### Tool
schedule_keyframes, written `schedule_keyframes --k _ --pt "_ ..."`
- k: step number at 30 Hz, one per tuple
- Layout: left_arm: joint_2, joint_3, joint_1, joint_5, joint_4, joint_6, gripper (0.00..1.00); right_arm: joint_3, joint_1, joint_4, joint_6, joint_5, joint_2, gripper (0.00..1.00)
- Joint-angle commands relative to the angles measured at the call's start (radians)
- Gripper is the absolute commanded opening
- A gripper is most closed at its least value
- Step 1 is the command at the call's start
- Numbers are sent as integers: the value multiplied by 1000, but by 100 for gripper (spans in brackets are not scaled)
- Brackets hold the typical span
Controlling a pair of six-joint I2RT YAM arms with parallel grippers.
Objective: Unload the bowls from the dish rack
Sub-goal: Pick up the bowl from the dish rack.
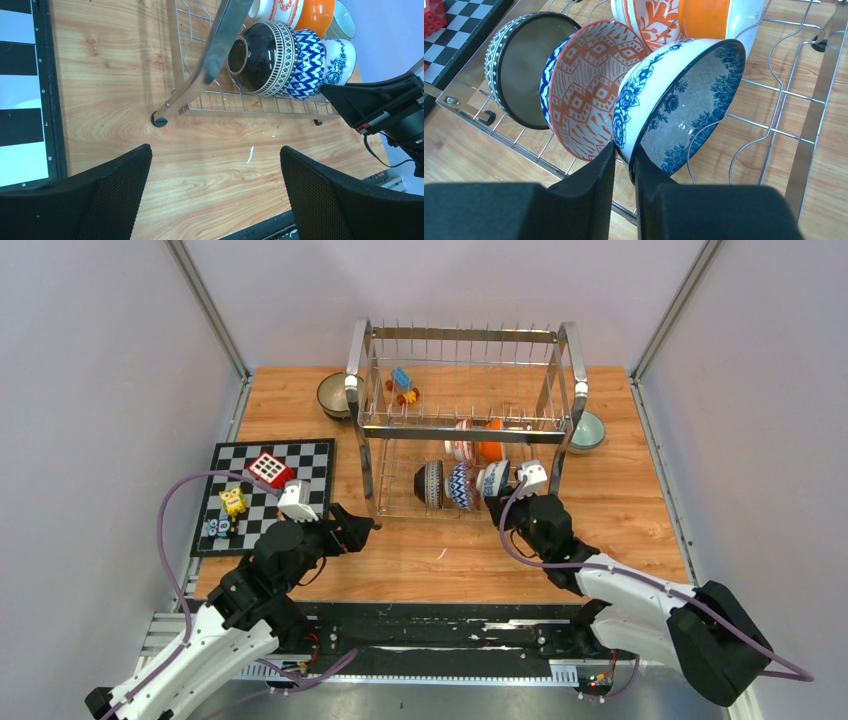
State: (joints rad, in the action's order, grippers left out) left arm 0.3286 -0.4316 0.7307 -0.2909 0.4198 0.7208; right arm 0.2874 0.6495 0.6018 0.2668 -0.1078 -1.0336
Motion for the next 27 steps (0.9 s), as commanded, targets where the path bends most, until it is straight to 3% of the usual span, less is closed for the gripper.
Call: schedule_keyframes --k 1,10,27 --pt "-8 11 8 6 -24 -7 100 -7 -21 28 12 29 -8 14" --pt "2 13 7 4 -30 -3 100 -9 -32 43 11 92 43 3" --pt "3 7 7 -6 -20 -4 100 22 -46 -14 40 152 181 3"
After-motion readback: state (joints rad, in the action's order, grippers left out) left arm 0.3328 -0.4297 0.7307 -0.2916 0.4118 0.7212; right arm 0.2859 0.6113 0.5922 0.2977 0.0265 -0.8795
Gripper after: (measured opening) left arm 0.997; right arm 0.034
